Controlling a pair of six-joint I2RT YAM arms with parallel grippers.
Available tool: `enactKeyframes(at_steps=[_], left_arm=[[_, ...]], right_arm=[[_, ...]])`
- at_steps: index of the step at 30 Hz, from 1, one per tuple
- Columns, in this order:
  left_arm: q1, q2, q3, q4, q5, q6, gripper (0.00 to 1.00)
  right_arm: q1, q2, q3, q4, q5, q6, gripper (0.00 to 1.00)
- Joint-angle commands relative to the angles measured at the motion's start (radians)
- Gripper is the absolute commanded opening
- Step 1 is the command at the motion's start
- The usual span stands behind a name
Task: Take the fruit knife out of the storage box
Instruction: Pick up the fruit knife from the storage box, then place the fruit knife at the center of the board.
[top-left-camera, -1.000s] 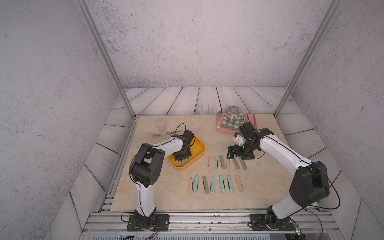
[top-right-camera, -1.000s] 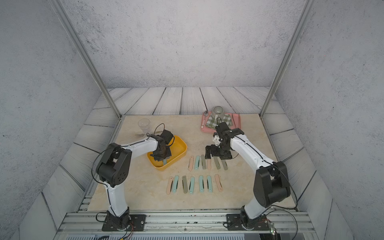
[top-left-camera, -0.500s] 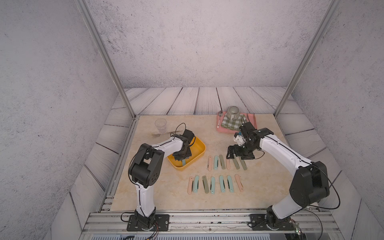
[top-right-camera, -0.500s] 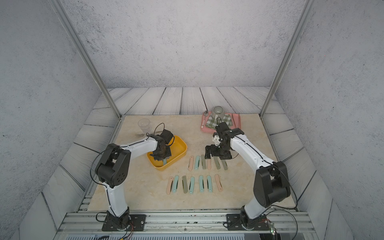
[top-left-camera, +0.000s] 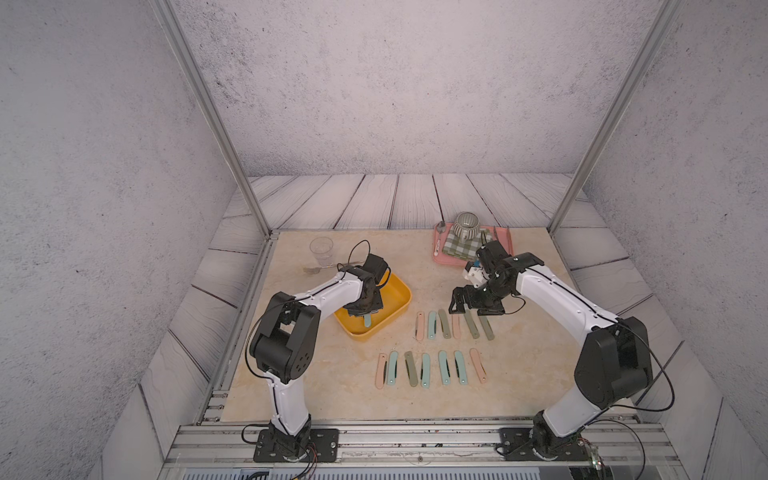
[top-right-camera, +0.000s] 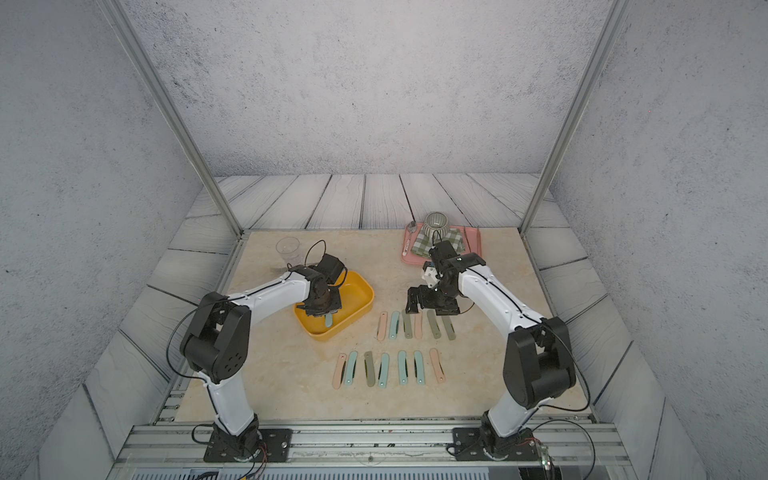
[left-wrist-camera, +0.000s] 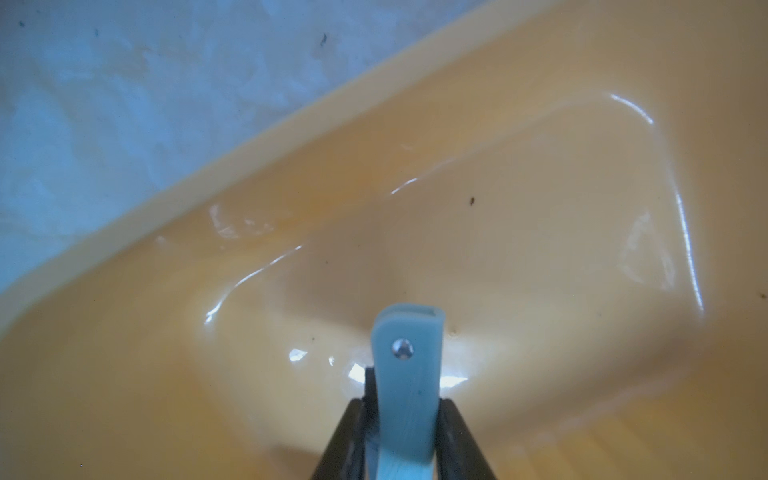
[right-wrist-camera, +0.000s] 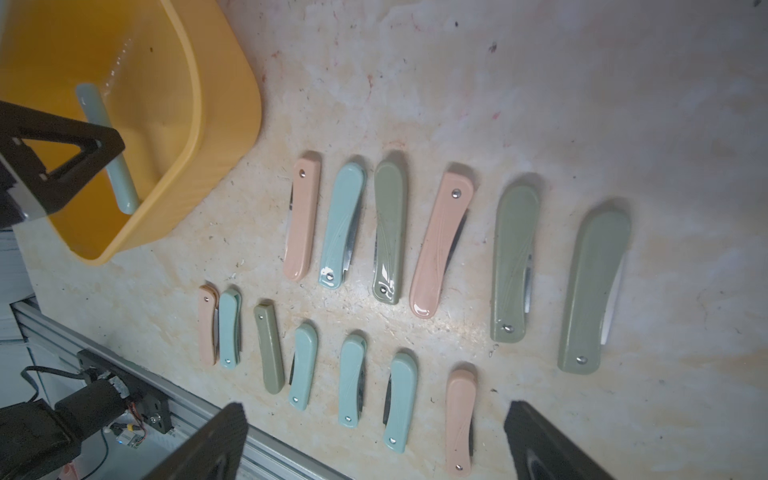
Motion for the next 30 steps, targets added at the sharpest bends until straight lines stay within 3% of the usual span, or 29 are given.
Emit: enactKeyframes(at_steps=[1, 5, 12, 19, 30], left_arm=[[-0.007, -0.048, 0.027, -0.02, -0.011, 0.037, 0.28], [-0.007, -0.078, 0.029, -0.019, 0.006, 0.073, 0.28], [-0.009, -0.162, 0.001, 0.008, 0.068, 0.13, 0.28], [-0.011, -0.222, -0.027, 0.032, 0.155, 0.143, 0.28], [-0.039, -0.358, -0.163, 0.203, 0.326, 0.16, 0.28]], right_arm=[[-0.003, 0.022, 0.033, 0.015, -0.037, 0.001, 0.99], [-0.004, 0.046, 0.058, 0.038, -0.081, 0.014, 0.95], [-0.004, 0.083, 0.1, 0.118, -0.184, 0.065, 0.74], [0.009, 0.112, 0.114, 0.21, -0.299, 0.126, 0.68], [0.068, 0.204, 0.213, 0.303, -0.378, 0.198, 0.5]])
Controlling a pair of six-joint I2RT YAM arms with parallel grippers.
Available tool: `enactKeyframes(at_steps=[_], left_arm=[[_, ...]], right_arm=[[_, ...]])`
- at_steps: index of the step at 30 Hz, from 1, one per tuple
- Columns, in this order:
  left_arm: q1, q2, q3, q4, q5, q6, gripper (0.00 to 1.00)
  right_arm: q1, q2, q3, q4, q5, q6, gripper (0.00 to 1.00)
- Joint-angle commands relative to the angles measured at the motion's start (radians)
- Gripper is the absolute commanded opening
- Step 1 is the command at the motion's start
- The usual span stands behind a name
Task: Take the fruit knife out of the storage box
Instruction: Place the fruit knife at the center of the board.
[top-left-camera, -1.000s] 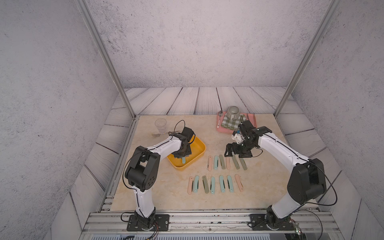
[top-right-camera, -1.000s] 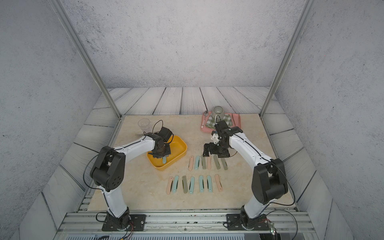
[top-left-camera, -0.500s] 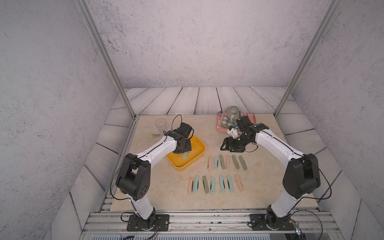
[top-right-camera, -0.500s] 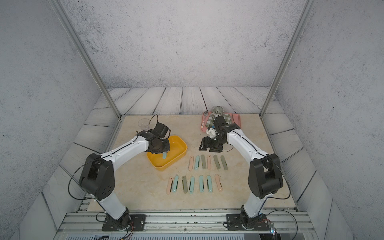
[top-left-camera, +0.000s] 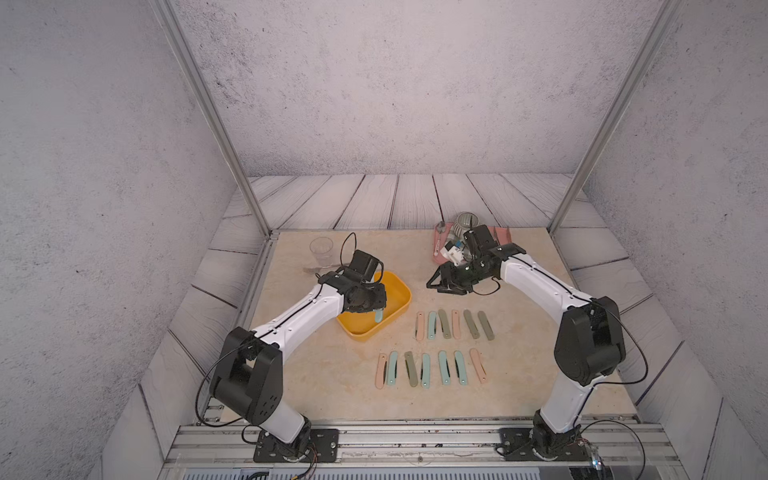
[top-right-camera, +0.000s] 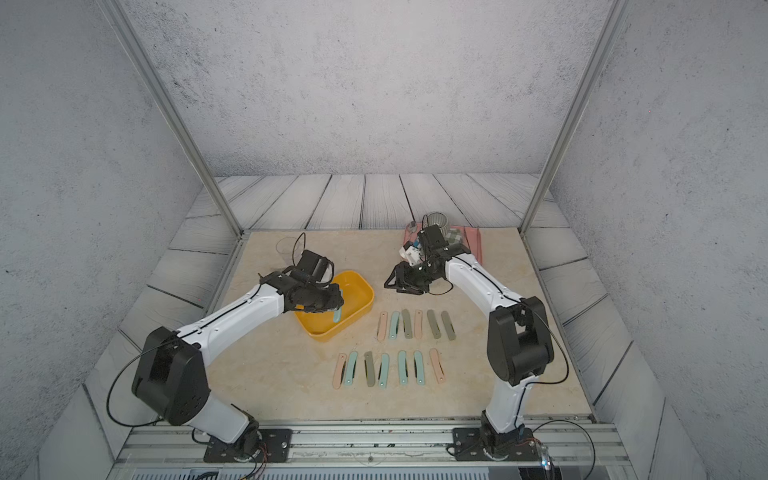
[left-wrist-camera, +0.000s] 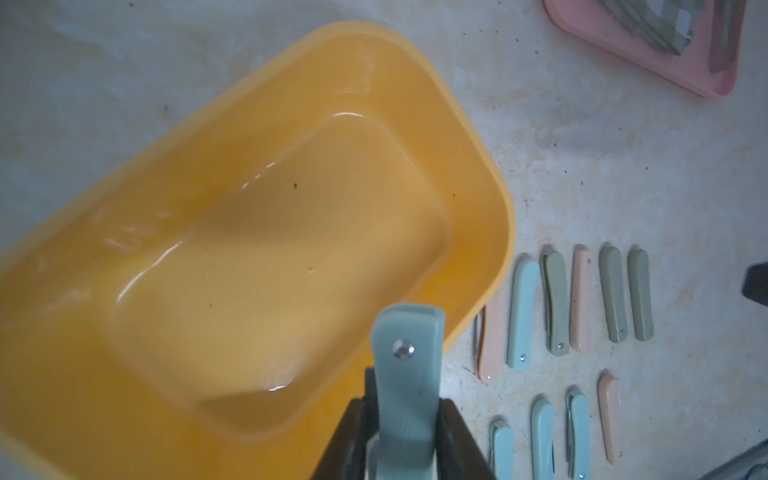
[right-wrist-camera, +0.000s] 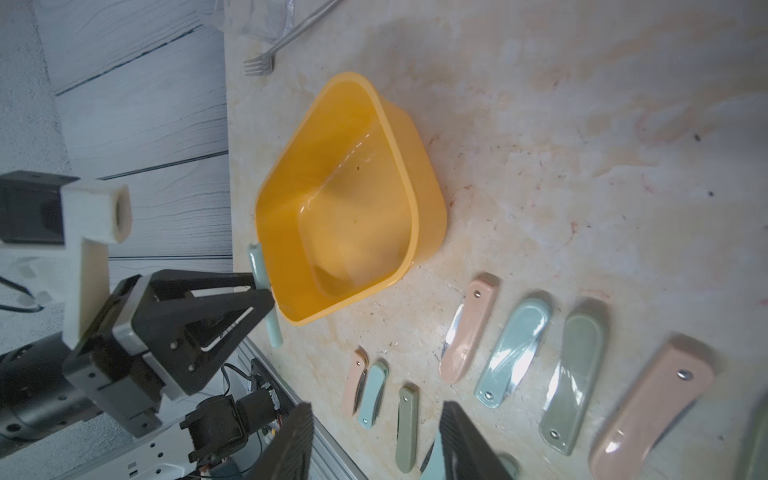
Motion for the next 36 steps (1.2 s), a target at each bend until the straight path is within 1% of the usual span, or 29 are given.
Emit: enactKeyframes(at_steps=[1, 7, 12, 20, 30, 34, 36], left_arm=[[-0.016, -0.054, -0.028, 0.075, 0.064, 0.024, 0.28], [-0.035, -0.101, -0.061, 0.119, 0.111, 0.031, 0.28], [-0.055, -0.12, -0.08, 0.136, 0.121, 0.027, 0.28], [-0.076, -0.131, -0.084, 0.167, 0.125, 0.019, 0.28], [-0.092, -0.123, -0.087, 0.191, 0.14, 0.008, 0.28], [-0.094, -0.123, -0.085, 0.201, 0.141, 0.008, 0.28], [-0.093, -0.123, -0.083, 0.207, 0.143, 0.008, 0.28]], right_arm=[[0.031, 0.027, 0.052, 0.039, -0.045, 0.029, 0.49], [0.059, 0.078, 0.107, 0.061, -0.071, 0.05, 0.47], [0.088, 0.086, 0.121, 0.085, -0.087, 0.063, 0.46], [0.128, 0.08, 0.087, 0.112, -0.093, 0.08, 0.46], [0.156, 0.098, 0.095, 0.113, -0.096, 0.077, 0.46], [0.168, 0.101, 0.09, 0.104, -0.096, 0.07, 0.45], [0.172, 0.102, 0.085, 0.104, -0.096, 0.068, 0.42]])
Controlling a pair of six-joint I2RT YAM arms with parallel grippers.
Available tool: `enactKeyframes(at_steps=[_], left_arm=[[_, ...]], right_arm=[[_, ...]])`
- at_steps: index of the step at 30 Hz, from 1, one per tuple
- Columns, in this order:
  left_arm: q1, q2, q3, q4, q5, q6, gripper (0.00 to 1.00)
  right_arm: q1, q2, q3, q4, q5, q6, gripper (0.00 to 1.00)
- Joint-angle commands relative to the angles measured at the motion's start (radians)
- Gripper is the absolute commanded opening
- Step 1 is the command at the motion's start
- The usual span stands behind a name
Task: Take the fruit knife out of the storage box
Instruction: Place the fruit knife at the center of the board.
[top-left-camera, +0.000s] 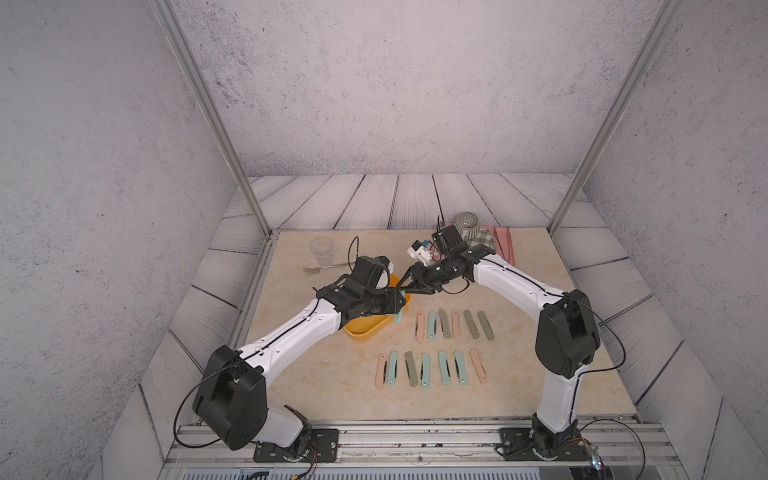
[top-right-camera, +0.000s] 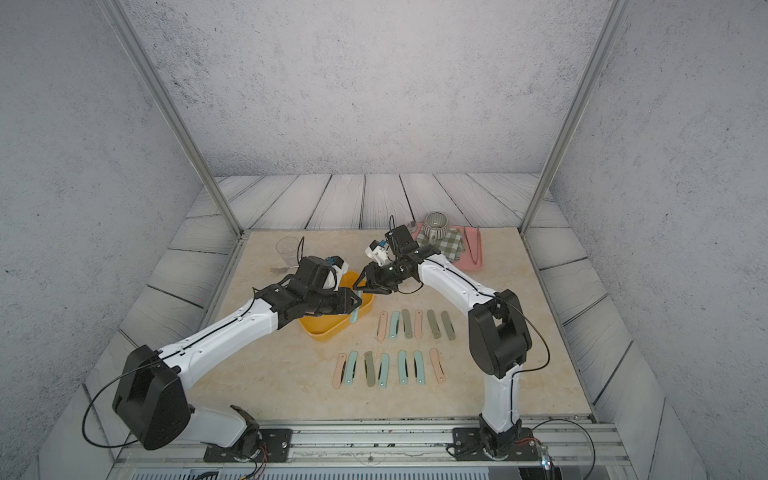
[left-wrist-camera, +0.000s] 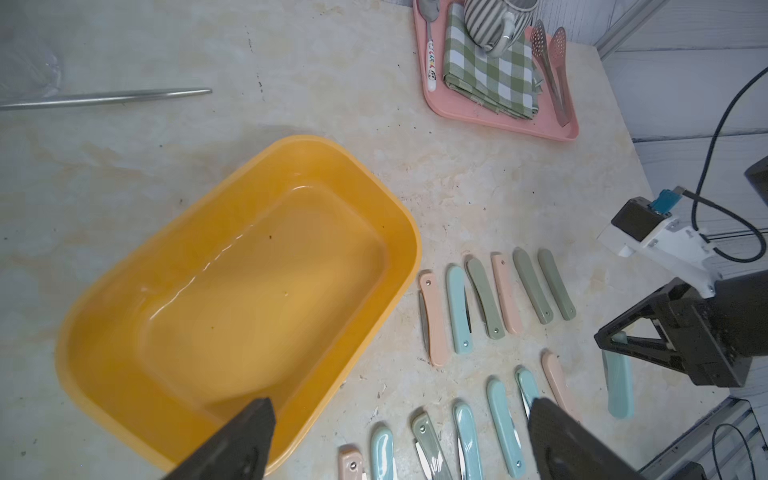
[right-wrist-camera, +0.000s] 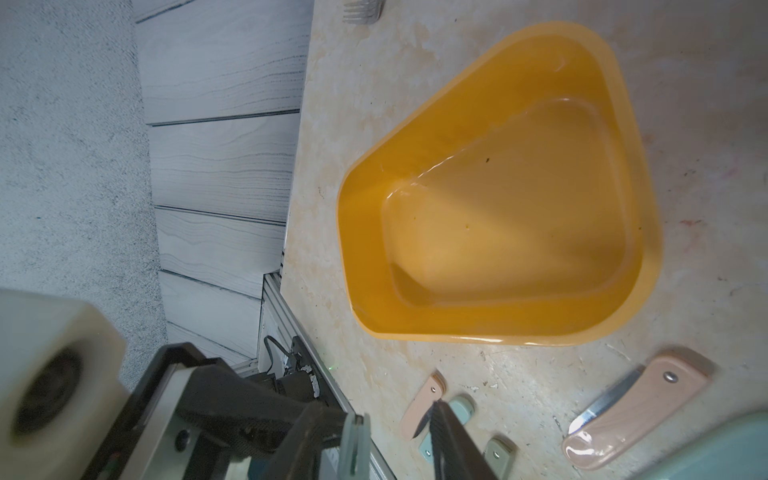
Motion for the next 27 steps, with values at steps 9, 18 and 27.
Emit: enactKeyframes(at_steps=[9, 18, 27], left_arm=[[-0.005, -0.014, -0.011, 0.027, 0.007, -0.006, 0.28], [-0.005, -0.019, -0.006, 0.028, -0.008, -0.008, 0.35], [-0.005, -0.067, -0.007, -0.017, -0.05, 0.012, 0.67]], right_arm=[[0.011, 0.013, 0.002, -0.017, -0.012, -0.008, 0.13], [0.01, 0.014, 0.034, -0.071, 0.014, -0.043, 0.0], [-0.021, -0.023, 0.075, -0.182, 0.076, -0.12, 0.0]])
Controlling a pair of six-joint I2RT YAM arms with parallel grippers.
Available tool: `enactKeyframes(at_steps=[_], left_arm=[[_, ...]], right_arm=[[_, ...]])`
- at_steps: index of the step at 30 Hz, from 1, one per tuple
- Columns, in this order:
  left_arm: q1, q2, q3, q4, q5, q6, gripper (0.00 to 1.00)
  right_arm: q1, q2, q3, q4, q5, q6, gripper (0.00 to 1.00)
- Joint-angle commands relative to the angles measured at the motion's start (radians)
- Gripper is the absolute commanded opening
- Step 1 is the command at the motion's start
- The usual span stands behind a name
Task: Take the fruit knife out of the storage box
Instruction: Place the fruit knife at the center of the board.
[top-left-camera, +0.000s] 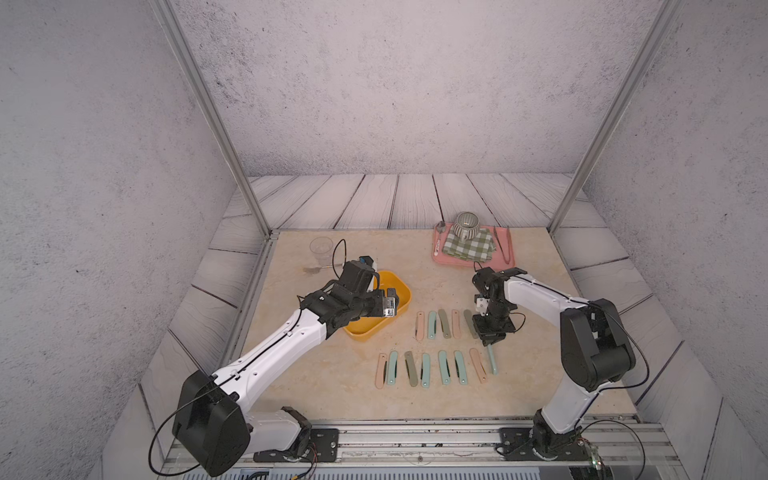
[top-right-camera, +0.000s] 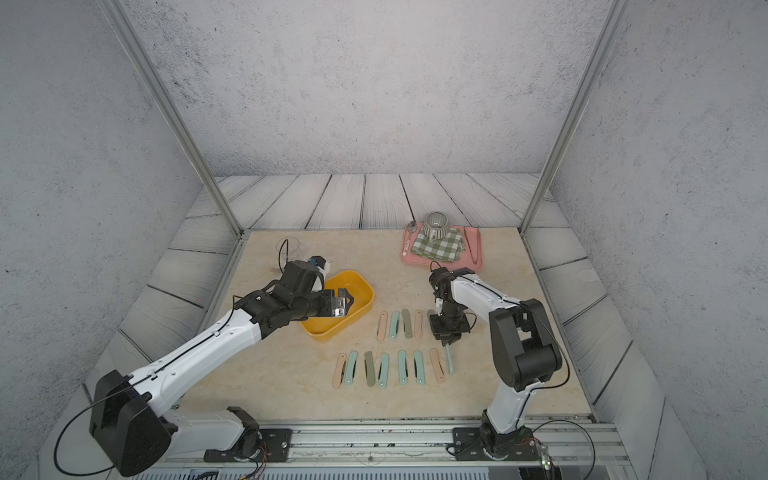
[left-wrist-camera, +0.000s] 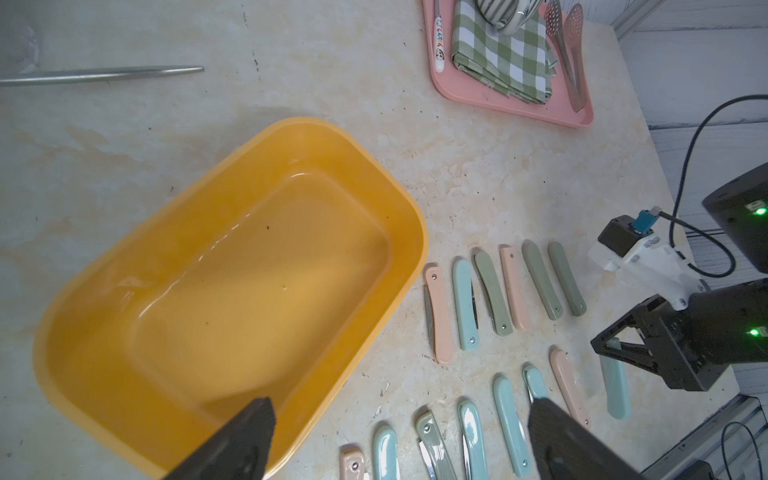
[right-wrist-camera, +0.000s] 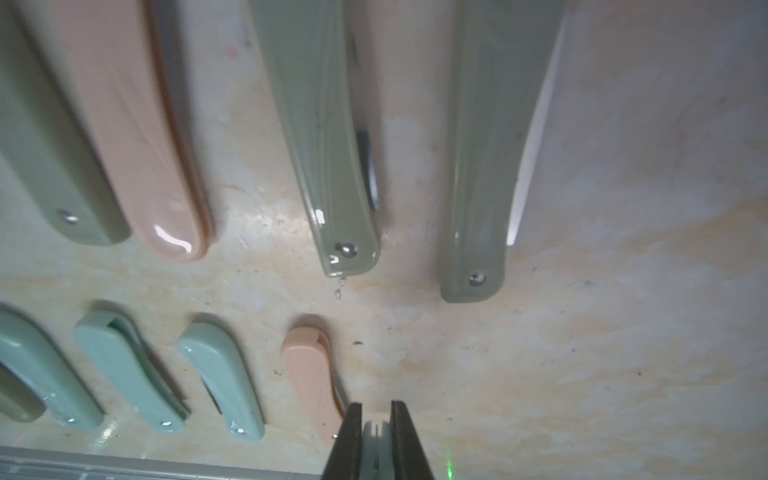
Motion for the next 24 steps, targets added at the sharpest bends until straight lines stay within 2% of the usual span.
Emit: enactKeyframes(at_steps=[1, 13, 20, 24], left_arm=[[-0.004, -0.062, -0.006, -0.019, -0.035, 0.018, 0.69], [-0.002, -0.161, -0.045, -0.059, -0.158, 0.043, 0.86], [-0.001, -0.166, -0.03, -0.101, -0.188, 0.052, 0.9], [0.001, -0.185, -0.031, -0.113, -0.227, 0.051, 0.95]], right_arm=[[-0.022, -0.031, 0.017, -0.083, 0.043, -0.058, 0.0], [-0.117, -0.167, -0.119, -0.232, 0.145, -0.159, 0.0], [-0.177, -0.211, -0.171, -0.407, 0.308, -0.259, 0.0], [-0.203, -0.229, -0.249, -0.45, 0.41, -0.273, 0.0]])
